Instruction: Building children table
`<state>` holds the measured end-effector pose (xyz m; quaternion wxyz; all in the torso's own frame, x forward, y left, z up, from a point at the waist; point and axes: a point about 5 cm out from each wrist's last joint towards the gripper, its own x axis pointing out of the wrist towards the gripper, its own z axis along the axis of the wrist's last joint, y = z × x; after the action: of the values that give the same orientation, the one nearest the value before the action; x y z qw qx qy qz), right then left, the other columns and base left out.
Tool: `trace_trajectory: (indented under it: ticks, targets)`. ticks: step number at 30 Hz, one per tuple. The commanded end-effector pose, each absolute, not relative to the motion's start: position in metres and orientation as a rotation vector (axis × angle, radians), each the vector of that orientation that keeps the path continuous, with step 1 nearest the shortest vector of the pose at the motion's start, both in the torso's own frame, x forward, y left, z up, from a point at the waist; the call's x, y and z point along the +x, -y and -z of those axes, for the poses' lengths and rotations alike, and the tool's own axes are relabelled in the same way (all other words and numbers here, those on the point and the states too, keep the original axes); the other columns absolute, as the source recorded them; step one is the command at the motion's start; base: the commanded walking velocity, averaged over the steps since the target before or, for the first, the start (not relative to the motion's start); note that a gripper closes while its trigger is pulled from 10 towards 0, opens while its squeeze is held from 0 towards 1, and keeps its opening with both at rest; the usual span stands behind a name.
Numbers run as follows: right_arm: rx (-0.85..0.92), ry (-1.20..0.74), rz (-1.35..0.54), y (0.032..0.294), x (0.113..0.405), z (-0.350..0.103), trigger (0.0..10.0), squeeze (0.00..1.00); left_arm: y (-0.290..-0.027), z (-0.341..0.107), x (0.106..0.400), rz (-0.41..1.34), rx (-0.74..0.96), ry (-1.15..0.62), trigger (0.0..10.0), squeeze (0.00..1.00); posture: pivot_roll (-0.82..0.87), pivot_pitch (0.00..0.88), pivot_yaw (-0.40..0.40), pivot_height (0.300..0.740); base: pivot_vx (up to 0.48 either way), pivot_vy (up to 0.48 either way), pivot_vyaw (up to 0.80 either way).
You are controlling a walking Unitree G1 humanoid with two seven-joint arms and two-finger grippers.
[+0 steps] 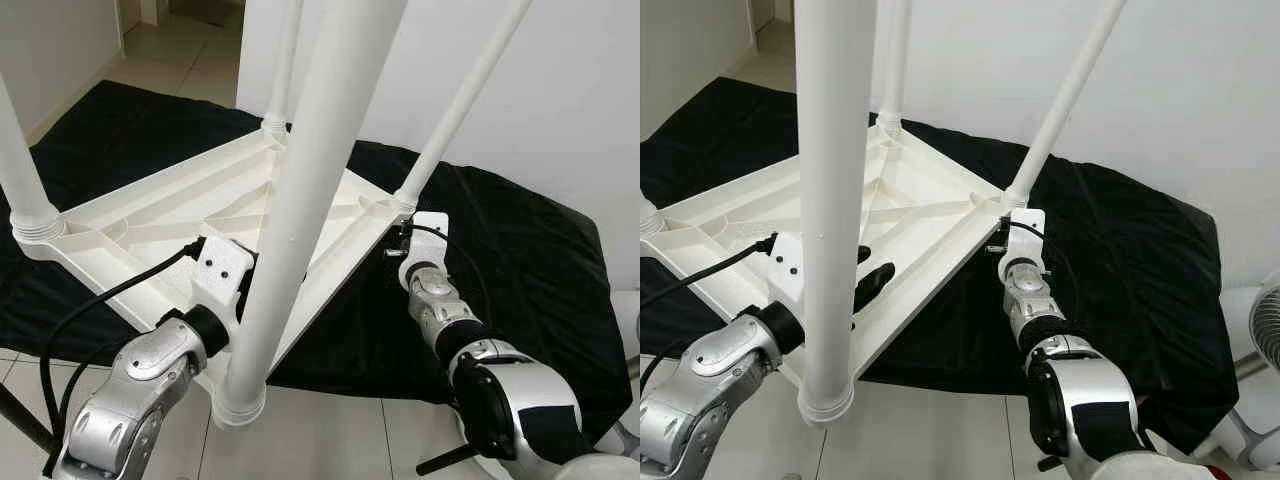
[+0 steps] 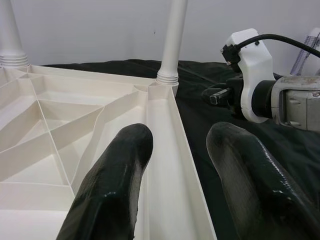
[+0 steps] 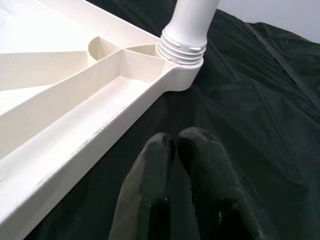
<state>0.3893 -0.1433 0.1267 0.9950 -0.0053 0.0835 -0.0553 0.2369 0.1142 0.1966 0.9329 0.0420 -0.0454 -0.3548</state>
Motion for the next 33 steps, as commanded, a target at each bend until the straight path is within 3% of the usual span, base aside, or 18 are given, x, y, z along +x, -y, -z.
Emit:
trace_trajectory:
  ticks: [1,7,20,33]
  targets:
    - [0.013,-0.197,0.099,0.142,0.389,-0.124,10.0,0.0,-0.112,-0.196,0.235,0.729,0.089,0.086,10.0,0.0,0.15,0.054,-0.238,0.74,0.0,0.0,0.0]
    - [0.038,-0.237,0.005,0.127,0.385,-0.114,10.0,0.0,-0.114,-0.198,0.233,0.719,0.091,0.087,10.0,0.0,0.15,0.069,-0.231,0.74,0.0,0.0,0.0]
    - [0.033,-0.253,-0.042,0.12,0.382,-0.107,10.0,0.0,-0.115,-0.199,0.232,0.717,0.093,0.084,10.0,0.0,0.15,0.07,-0.228,0.74,0.0,0.0,0.0]
    - [0.008,-0.201,-0.206,0.103,0.38,-0.11,10.0,0.0,-0.108,-0.21,0.22,0.795,0.079,0.108,10.0,0.0,0.16,0.084,-0.225,0.74,0.0,0.0,0.0]
